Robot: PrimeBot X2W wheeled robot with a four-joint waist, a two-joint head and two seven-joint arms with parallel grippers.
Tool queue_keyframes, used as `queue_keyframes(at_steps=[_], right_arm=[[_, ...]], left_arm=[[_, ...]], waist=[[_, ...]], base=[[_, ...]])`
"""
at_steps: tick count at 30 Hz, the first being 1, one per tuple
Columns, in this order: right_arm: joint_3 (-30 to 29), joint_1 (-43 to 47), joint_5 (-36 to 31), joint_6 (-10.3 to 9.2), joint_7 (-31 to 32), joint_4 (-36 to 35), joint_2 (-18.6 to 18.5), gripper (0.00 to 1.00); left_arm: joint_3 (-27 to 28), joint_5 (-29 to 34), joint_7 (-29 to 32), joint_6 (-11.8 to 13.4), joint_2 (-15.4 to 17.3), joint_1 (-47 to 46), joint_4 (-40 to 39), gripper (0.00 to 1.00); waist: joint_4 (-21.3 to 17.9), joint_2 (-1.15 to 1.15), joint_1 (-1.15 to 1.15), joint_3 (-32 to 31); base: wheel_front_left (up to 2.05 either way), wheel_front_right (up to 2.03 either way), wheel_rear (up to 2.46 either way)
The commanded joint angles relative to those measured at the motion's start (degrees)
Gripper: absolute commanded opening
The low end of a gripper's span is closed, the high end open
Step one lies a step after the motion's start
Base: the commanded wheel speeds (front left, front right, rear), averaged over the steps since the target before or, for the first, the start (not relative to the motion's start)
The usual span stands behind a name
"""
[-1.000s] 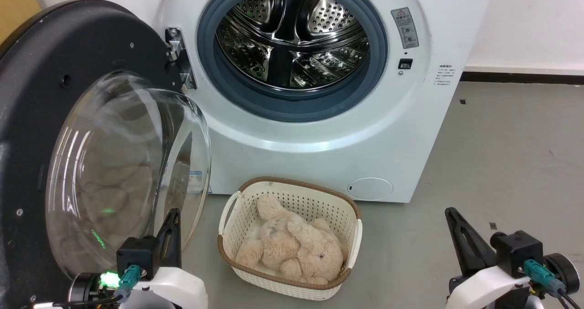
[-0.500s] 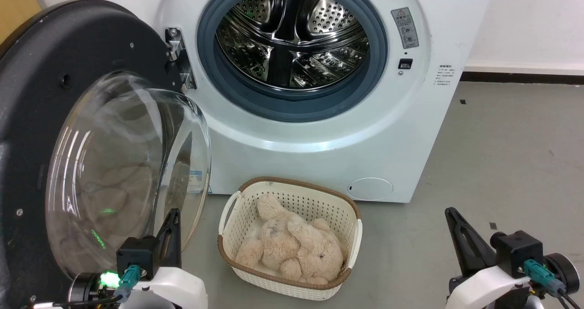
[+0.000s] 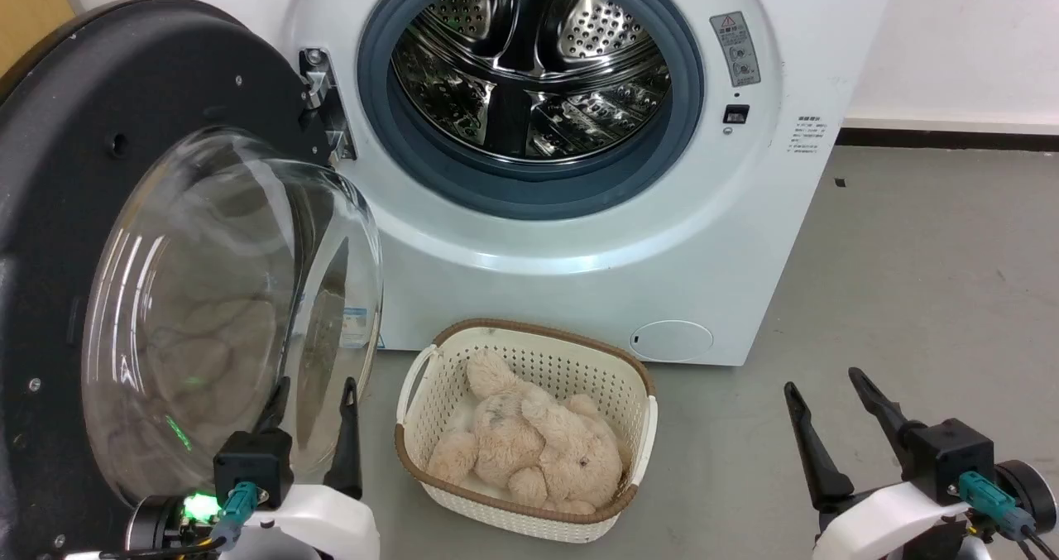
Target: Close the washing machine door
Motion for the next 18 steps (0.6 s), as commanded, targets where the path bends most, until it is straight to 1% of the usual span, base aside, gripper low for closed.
queue_keyframes(at_steps=[1,11,18], right_arm=[[-0.36,-0.28,0.37,0.0,-0.59,0.01,0.04,1.0],[-1.31,-0.52,1.32,0.01,-1.78,-0.12,0.06,1.0],[-1.99,-0.6,1.85,0.01,-2.62,-0.3,0.08,1.0]], left_arm=[[-0.13,-0.16,-0.6,0.52,0.0,-0.28,-0.18,0.0],[-0.72,-0.05,-1.8,1.76,0.08,-0.96,-1.23,0.0],[-1.1,-0.05,-2.64,2.45,0.29,-1.92,-2.96,0.0]], waist=[[0.02,0.0,0.0,0.02],[0.5,0.0,0.0,0.24],[1.65,0.0,0.0,0.42]], base=[[0.0,0.0,0.0],[0.0,0.0,0.0],[0.0,0.0,0.0]])
